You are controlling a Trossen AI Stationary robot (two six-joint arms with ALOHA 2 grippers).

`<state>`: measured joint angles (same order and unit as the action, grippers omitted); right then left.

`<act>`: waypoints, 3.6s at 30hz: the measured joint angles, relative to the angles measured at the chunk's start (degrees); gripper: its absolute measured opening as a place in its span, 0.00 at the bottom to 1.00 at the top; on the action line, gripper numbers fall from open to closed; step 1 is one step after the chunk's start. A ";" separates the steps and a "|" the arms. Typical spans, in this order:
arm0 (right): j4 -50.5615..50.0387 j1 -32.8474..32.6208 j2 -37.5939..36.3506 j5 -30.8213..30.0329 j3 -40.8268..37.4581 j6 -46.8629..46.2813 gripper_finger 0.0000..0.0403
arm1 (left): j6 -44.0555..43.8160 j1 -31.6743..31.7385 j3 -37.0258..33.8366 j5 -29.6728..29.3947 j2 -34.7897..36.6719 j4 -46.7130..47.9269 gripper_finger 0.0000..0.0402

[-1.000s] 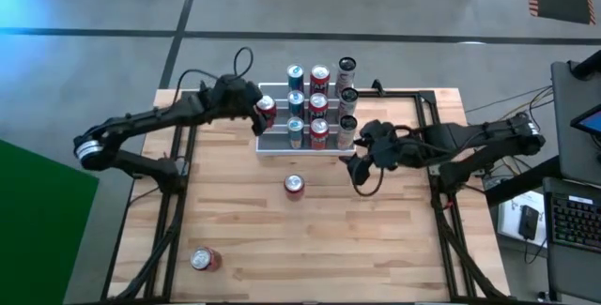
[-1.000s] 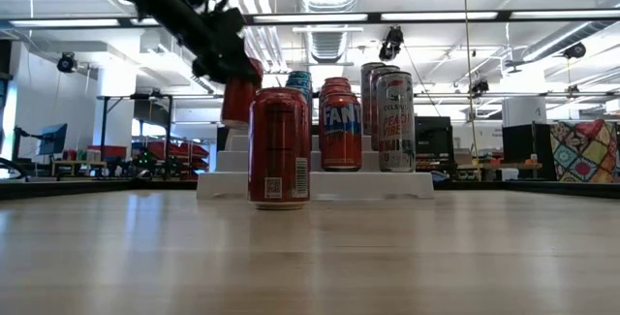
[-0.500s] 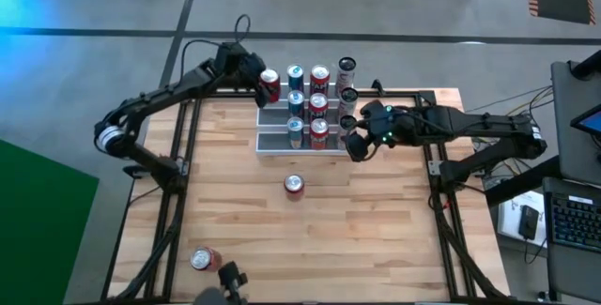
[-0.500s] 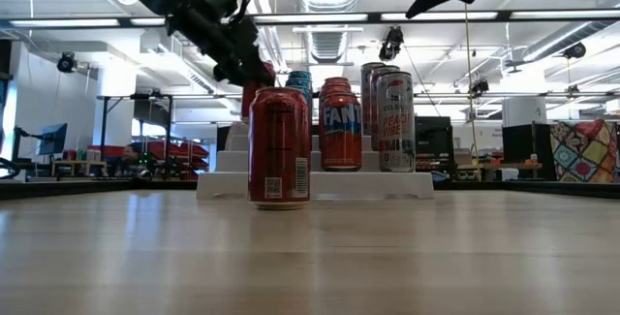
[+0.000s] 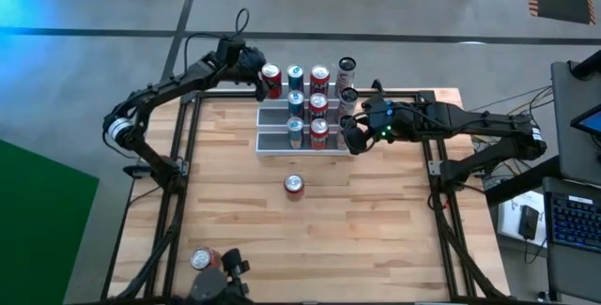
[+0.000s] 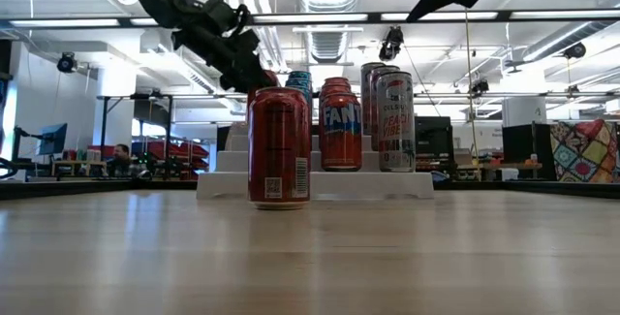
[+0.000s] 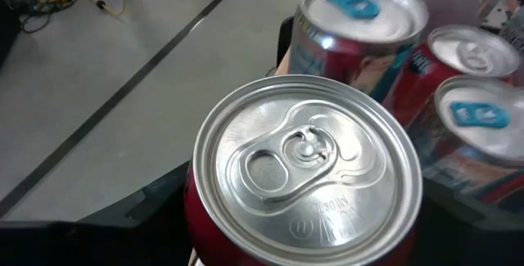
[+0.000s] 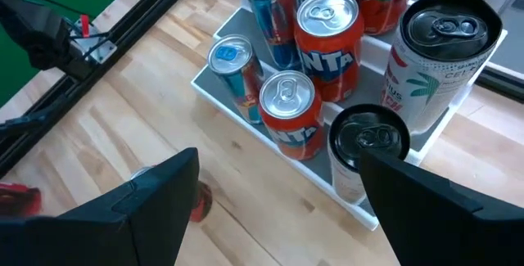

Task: Place canned beverage on shelf
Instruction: Put the center red soda can on the top tier of the shelf, then put the top red soda can on the middle tier of the shelf aligned with the red soda can

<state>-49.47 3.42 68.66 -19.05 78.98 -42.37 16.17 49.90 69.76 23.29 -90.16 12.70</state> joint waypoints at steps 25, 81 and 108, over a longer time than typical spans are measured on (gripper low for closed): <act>0.76 0.37 0.00 -1.53 -0.02 -1.09 0.81 | -0.97 2.67 -0.09 -0.24 5.73 1.72 0.99; 23.75 -17.53 23.43 3.79 0.46 -1.27 0.75 | -20.90 -40.50 -25.18 -8.63 28.99 3.11 0.71; 34.14 -19.10 41.28 -21.78 0.56 -13.66 0.95 | -12.12 -40.82 -25.27 -6.40 36.55 13.63 0.69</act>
<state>-15.32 -15.68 109.95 -40.83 79.53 -56.03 4.05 9.08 44.48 16.89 -53.60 26.34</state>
